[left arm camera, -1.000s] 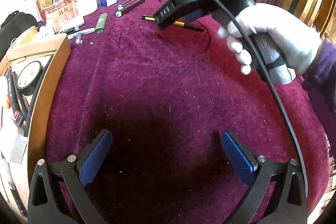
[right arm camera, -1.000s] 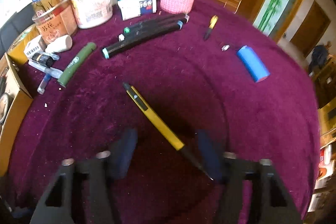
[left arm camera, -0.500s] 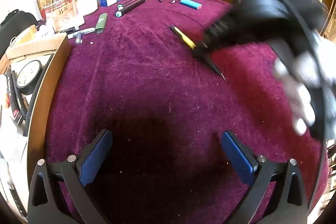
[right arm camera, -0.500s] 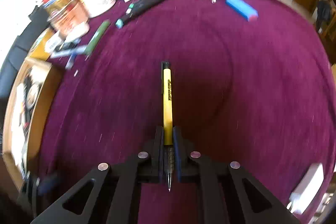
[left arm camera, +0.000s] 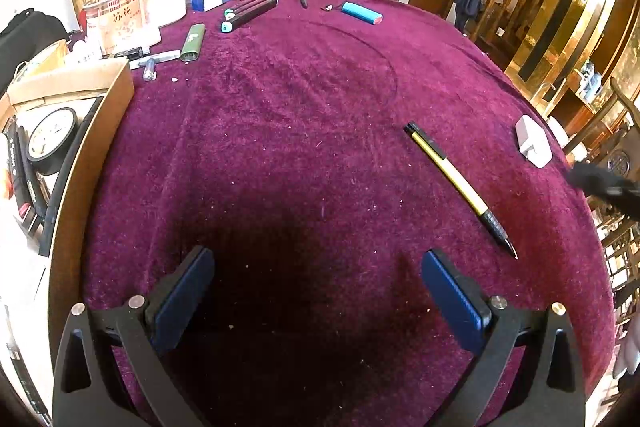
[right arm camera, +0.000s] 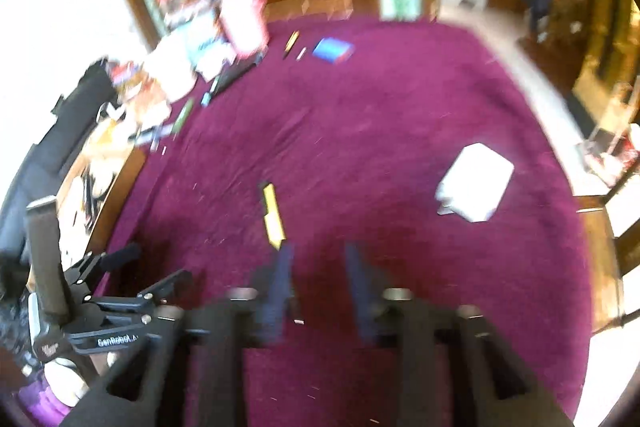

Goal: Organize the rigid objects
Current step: 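Reach the left tool to the yellow-and-black pencil and close on it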

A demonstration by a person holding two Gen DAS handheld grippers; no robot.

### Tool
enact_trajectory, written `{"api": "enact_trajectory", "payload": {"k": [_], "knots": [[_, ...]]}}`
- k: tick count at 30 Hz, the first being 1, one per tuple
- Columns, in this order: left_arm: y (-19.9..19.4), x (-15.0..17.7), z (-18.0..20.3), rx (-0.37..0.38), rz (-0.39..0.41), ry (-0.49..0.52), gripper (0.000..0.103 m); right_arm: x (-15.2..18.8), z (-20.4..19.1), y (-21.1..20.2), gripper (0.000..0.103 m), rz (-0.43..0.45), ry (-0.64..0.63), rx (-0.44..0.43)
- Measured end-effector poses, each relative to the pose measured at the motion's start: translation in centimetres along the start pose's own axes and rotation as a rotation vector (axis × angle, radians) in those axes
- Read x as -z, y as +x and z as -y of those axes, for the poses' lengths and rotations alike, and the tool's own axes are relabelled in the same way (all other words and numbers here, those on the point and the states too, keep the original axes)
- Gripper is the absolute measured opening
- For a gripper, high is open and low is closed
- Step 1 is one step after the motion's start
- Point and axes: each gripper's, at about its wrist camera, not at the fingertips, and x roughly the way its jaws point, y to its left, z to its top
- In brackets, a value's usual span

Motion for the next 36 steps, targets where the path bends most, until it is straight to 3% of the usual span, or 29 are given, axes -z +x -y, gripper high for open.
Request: {"api": "enact_trajectory", "payload": {"k": [1, 3, 5, 6, 8, 10, 14, 18, 20, 21, 23, 28, 29, 31, 32, 36], "knots": [[0.0, 0.0, 0.1, -0.007, -0.003, 0.005, 0.102, -0.1, 0.2, -0.4, 0.066, 0.031, -0.001, 0.018], [0.2, 0.0, 0.4, -0.025, -0.009, 0.018, 0.102, 0.1, 0.6, -2.2, 0.072, 0.129, -0.013, 0.085], [0.5, 0.0, 0.8, -0.055, -0.021, 0.039, 0.102, 0.1, 1.1, -3.4, 0.085, 0.196, -0.013, 0.134], [0.7, 0.0, 1.2, -0.072, -0.034, 0.056, 0.102, 0.1, 1.6, -3.9, 0.095, 0.237, -0.004, 0.161], [1.1, 0.1, 2.2, -0.132, -0.051, 0.11, 0.103, 0.0, 2.6, -4.3, 0.101, 0.297, 0.029, 0.194], [1.0, 0.1, 1.9, -0.123, -0.052, 0.098, 0.103, 0.0, 3.8, -4.0, 0.102, 0.336, 0.08, 0.206], [0.8, 0.1, 1.6, -0.125, -0.052, 0.099, 0.103, -0.2, 7.2, -2.0, 0.102, 0.316, 0.197, 0.197], [0.8, 0.1, 1.5, -0.126, -0.052, 0.101, 0.103, 0.6, 10.3, -0.3, 0.102, 0.35, 0.343, 0.174], [0.8, 0.0, 1.5, -0.127, -0.052, 0.1, 0.103, 0.5, 11.4, 0.1, 0.102, 0.309, 0.387, 0.151], [0.8, 0.1, 1.6, -0.128, -0.052, 0.101, 0.103, 0.6, 11.7, -0.1, 0.102, 0.324, 0.397, 0.125], [0.8, 0.1, 1.7, -0.132, -0.052, 0.098, 0.103, 0.8, 11.7, -0.5, 0.102, 0.343, 0.383, 0.173], [0.7, 0.1, 2.2, -0.137, -0.076, 0.067, 0.103, 1.1, 12.1, -0.1, 0.102, 0.309, 0.396, 0.159], [0.5, 0.0, 2.5, -0.098, -0.087, 0.048, 0.102, 1.1, 12.1, -0.1, 0.102, 0.307, 0.4, 0.16], [-0.3, -0.5, 3.0, 0.051, -0.077, -0.013, 0.1, 1.2, 12.4, -0.2, 0.102, 0.31, 0.412, 0.149], [-0.5, -1.0, 3.5, 0.079, -0.07, -0.027, 0.1, 1.2, 12.5, -0.3, 0.102, 0.313, 0.417, 0.147], [0.6, -2.7, 6.6, 0.077, -0.064, -0.012, 0.1, 1.4, 13.0, -0.7, 0.102, 0.331, 0.435, 0.166]]}}
